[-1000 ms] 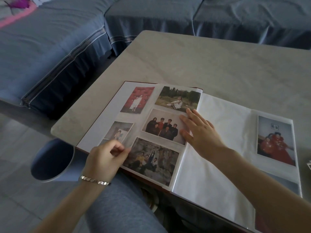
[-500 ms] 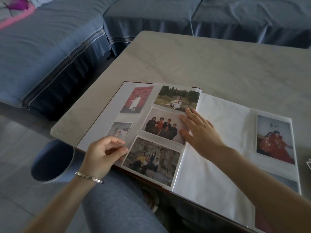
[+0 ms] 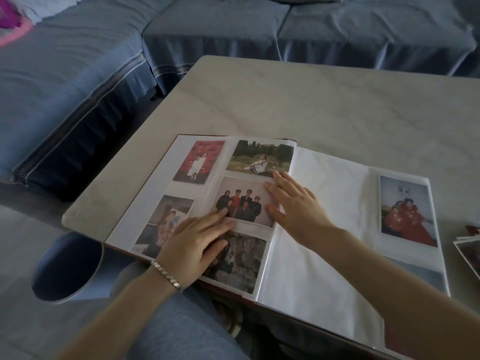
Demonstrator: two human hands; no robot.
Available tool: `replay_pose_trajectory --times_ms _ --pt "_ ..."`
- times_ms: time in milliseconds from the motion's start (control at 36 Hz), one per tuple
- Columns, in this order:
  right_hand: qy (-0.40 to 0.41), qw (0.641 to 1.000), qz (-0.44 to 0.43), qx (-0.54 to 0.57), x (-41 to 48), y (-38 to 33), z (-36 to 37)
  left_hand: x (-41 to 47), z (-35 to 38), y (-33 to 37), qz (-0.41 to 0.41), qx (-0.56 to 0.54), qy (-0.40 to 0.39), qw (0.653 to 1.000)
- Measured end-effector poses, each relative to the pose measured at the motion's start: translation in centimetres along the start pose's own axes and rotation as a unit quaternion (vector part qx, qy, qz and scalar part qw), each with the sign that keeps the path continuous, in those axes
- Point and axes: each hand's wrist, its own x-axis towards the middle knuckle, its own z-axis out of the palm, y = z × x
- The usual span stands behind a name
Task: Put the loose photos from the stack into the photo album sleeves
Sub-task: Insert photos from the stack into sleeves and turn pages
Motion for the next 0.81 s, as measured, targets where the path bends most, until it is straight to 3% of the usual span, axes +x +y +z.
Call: replay_pose_trajectory --times_ms 111,194,278,417,639,722,806 --pt "0.001 1.0 0.002 0.018 -0.1 -0.1 -0.1 0.2 0.2 -0.6 -0.075 0.041 0.003 0.996" --pt "0.004 0.999 -0.003 0.033 -0.7 -0.2 -0.4 1.4 -0.3 -0.4 -0.152 0.024 -0.014 0.988" --pt "0.012 0.999 -0.017 0.044 -2.1 0.4 -0.9 3.3 -0.6 1.0 -0.176 -0.014 0.0 0.984" --pt "0.046 0.997 0.016 0.056 -6.2 4.2 -2.3 6.7 0.9 5.7 -0.081 -0.066 -0.013 0.994" --pt "0.187 0.964 0.181 0.047 -14.1 11.5 -6.6 10.1 4.8 10.7 0.046 0.018 -0.135 0.99" --pt "0.16 0.947 0.279 0.01 -16.3 14.1 -7.4 10.5 5.5 11.1 0.049 0.043 -0.15 0.987" --pt "0.125 0.941 0.311 -0.039 -18.0 15.9 -7.6 10.4 5.8 11.4 0.043 0.054 -0.165 0.984"
